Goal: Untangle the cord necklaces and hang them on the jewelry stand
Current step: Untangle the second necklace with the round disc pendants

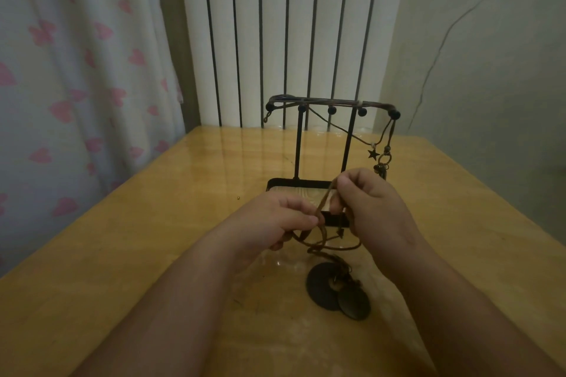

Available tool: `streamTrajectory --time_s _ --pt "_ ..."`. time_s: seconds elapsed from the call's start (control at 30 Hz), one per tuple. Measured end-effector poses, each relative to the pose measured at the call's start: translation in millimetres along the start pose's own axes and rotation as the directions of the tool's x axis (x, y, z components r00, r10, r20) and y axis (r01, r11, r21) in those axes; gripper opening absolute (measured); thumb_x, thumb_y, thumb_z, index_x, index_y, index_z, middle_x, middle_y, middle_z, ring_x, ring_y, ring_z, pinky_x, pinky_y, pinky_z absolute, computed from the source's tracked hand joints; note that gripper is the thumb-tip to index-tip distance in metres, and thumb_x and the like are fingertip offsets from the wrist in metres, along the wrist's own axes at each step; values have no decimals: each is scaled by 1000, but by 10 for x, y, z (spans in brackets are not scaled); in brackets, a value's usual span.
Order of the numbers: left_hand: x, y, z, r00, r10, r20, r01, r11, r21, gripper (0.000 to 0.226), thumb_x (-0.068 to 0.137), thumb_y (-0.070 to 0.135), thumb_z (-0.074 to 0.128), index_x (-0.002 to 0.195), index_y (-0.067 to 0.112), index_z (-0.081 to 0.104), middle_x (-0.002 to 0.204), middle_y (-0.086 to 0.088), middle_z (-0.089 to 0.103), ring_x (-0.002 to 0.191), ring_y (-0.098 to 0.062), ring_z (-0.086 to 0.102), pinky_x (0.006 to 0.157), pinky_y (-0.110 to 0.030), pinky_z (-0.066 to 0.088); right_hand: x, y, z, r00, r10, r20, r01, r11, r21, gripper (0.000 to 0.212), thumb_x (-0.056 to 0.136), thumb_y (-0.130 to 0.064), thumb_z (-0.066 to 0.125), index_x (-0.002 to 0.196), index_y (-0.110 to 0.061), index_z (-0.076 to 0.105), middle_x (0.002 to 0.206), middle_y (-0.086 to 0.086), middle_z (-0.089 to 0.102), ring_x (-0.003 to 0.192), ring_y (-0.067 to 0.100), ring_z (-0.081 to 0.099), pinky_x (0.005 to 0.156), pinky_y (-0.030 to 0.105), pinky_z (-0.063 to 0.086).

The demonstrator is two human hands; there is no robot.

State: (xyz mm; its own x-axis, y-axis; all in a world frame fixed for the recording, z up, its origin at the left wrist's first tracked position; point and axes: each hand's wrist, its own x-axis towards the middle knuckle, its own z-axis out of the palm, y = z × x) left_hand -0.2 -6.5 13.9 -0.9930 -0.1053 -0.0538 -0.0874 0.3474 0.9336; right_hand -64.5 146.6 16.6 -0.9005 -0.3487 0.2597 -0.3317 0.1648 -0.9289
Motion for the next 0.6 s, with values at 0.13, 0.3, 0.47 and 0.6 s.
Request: streamTrajectory --time_s 0.13,0.3,0.47,0.6 --pt "-6 15 36 995 4 -102 -3 1000 6 20 95 30 55 88 27 73 90 1 67 75 -16 50 67 -31 41 -15 -43 -33 998 66 -9 -64 992 104 15 101 -25 49 100 -18 62 92 4 63 77 12 62 49 12 46" --pt "30 3 24 959 14 -282 -51 991 -124 23 93 32 54 79 25 70 82 -2 64 66 -14 45 59 -29 36 -11 -18 -55 999 30 29 -28 997 -71 17 97 -32 55 90 -21 66 90 -2 66 87 13 63 62 22 52" --pt "36 28 6 965 -46 -257 -21 967 -254 22 100 28 49 108 23 69 55 8 43 53 -9 37 49 -24 31 15 -31 -59 987 92 -131 -67 981 183 25 103 -32 43 94 -19 63 73 -3 54 66 12 50 56 25 43" --pt "33 17 17 961 -91 -260 72 994 -80 16 98 19 55 102 19 71 67 1 54 62 -15 48 56 -28 39 29 -59 -112 958 165 -237 -51 905 423 28 105 -32 41 90 -20 61 62 -5 46 54 9 39 48 25 33"
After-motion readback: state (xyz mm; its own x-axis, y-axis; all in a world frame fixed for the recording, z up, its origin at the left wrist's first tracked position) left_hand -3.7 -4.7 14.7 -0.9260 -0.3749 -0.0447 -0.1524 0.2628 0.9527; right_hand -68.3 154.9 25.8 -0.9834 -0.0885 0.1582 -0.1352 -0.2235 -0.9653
